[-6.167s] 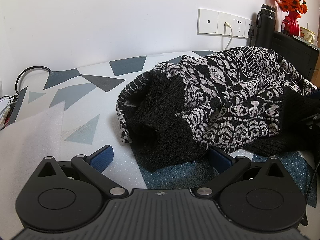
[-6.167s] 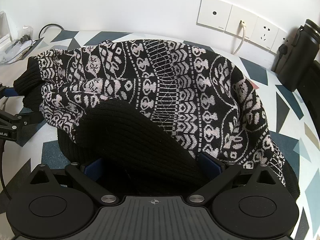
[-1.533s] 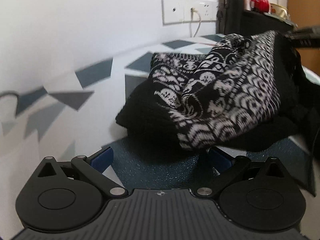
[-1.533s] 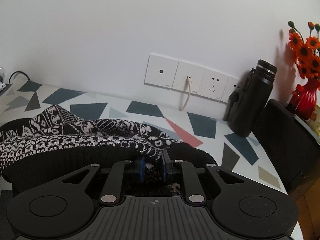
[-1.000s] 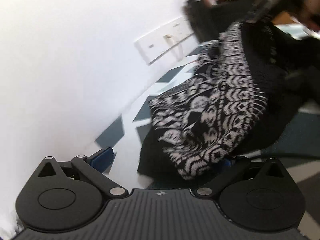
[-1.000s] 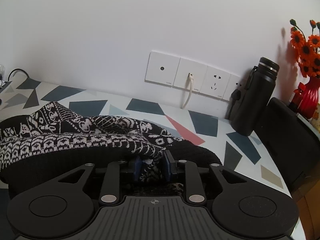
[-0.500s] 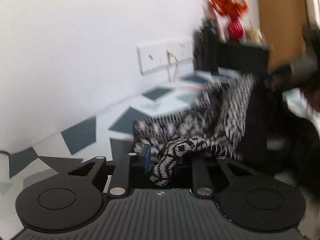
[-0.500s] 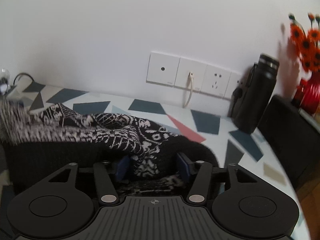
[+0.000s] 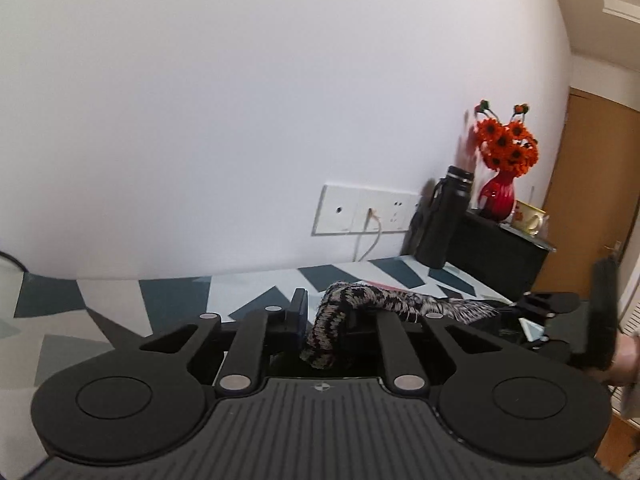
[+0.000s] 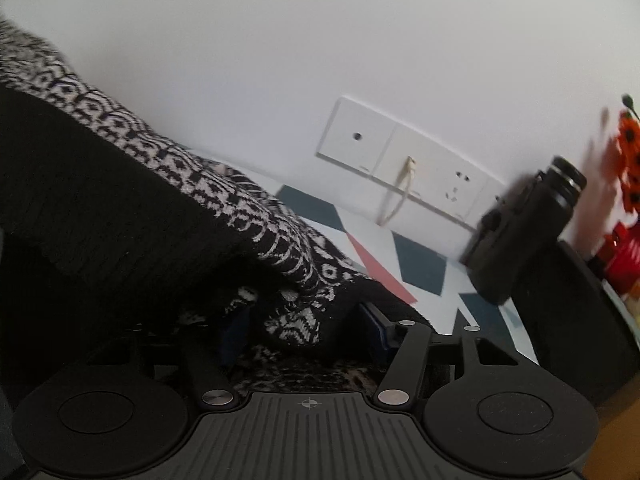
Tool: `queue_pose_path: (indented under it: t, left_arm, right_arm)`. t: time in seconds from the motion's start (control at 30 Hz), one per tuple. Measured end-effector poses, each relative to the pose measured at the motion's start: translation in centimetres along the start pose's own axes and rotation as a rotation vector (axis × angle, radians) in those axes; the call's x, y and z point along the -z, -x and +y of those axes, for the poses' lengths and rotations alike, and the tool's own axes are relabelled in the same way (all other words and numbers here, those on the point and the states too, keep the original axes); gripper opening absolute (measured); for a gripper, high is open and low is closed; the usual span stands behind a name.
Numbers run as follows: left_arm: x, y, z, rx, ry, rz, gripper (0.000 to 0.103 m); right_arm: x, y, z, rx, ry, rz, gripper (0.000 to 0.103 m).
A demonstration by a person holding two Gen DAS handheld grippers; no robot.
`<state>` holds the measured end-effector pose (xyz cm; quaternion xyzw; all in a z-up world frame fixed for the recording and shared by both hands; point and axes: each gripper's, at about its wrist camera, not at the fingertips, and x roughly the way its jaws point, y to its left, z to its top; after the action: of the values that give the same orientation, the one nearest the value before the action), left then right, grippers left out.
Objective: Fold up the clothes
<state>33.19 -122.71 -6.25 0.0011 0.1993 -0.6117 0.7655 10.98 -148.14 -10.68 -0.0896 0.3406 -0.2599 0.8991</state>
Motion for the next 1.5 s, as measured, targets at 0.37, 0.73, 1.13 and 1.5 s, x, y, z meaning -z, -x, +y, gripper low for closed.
queue_pose_path:
  t: [0.37,0.73,1.13,1.5]
  left_arm:
    - [-1.8,3.8,-1.2,0.040,0.005,-0.095,0.013]
    - [-6.9,11.3,-1.3,0.000,-0.014,-0.318,0.010]
    - [-9.6,15.2,-0.9,-0.040,-0.072,-0.356,0.014]
    - [4.3,10.1,-1.9,-0.087,-0.185,0.070,0.074]
  right_arm:
    - [-2.7,4.8,-3.1,0.000,-0.217,-0.168,0.007]
    - [-7.8,16.7,-5.7,0.040,-0.354,-0.515,0.007]
    - [-10.3,20.0,-3.1,0.042,-0.233,-0.521,0.007]
    - [-4.5,12.8,-2.4,0.049,-0.260,-0.202,0.007]
